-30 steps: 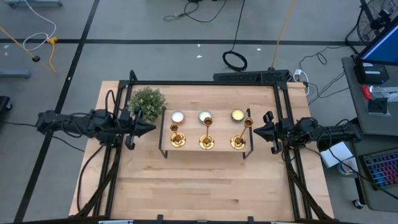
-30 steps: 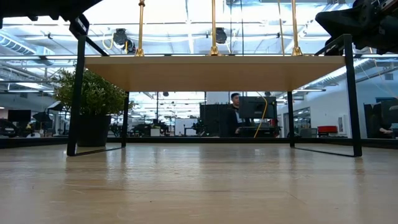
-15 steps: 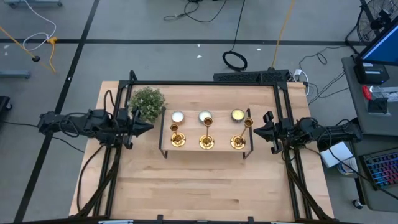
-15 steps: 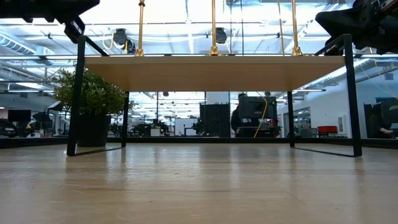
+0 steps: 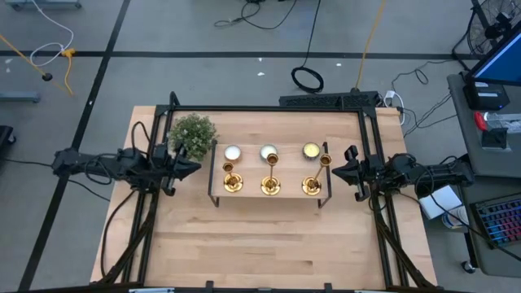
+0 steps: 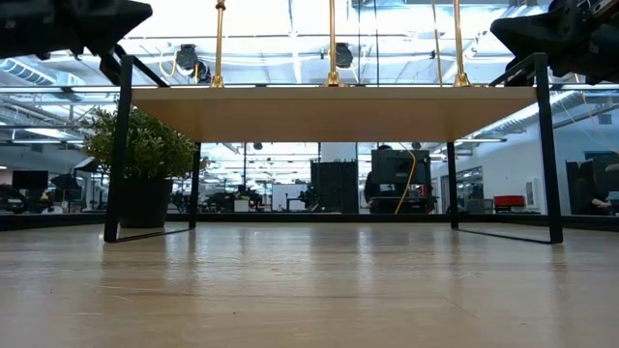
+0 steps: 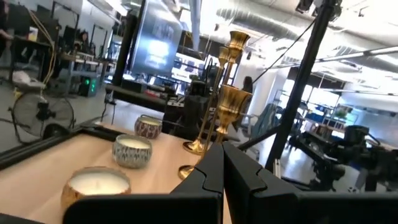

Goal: Pick & Place candle stick holders
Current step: Return to Home Position

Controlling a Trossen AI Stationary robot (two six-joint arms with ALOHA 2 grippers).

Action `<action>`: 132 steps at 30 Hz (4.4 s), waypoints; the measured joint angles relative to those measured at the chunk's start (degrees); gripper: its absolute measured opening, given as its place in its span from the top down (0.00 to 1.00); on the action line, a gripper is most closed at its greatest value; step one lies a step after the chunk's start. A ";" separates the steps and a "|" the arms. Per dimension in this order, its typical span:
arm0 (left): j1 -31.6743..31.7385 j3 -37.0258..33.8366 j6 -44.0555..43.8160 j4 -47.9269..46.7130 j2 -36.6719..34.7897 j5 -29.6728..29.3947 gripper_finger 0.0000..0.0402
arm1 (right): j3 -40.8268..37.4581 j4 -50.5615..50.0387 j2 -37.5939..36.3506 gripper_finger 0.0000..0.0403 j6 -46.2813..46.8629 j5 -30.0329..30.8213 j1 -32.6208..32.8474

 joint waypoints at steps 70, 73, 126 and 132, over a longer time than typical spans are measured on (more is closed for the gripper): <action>0.04 -7.06 -2.04 -9.39 -2.45 -4.74 1.00 | 0.01 -0.02 0.00 0.99 0.00 0.00 -0.02; 0.04 -8.39 -2.43 -8.01 -2.51 -4.96 1.00 | 0.01 -0.01 0.00 0.99 0.00 0.00 -0.01; 0.04 -8.25 -7.61 -12.21 -2.40 -2.93 0.92 | 0.00 0.00 -0.02 0.99 0.00 0.00 0.00; 0.04 -8.25 -7.61 -12.19 -2.40 -2.93 0.92 | 0.00 0.00 -0.02 0.99 0.00 0.00 -0.02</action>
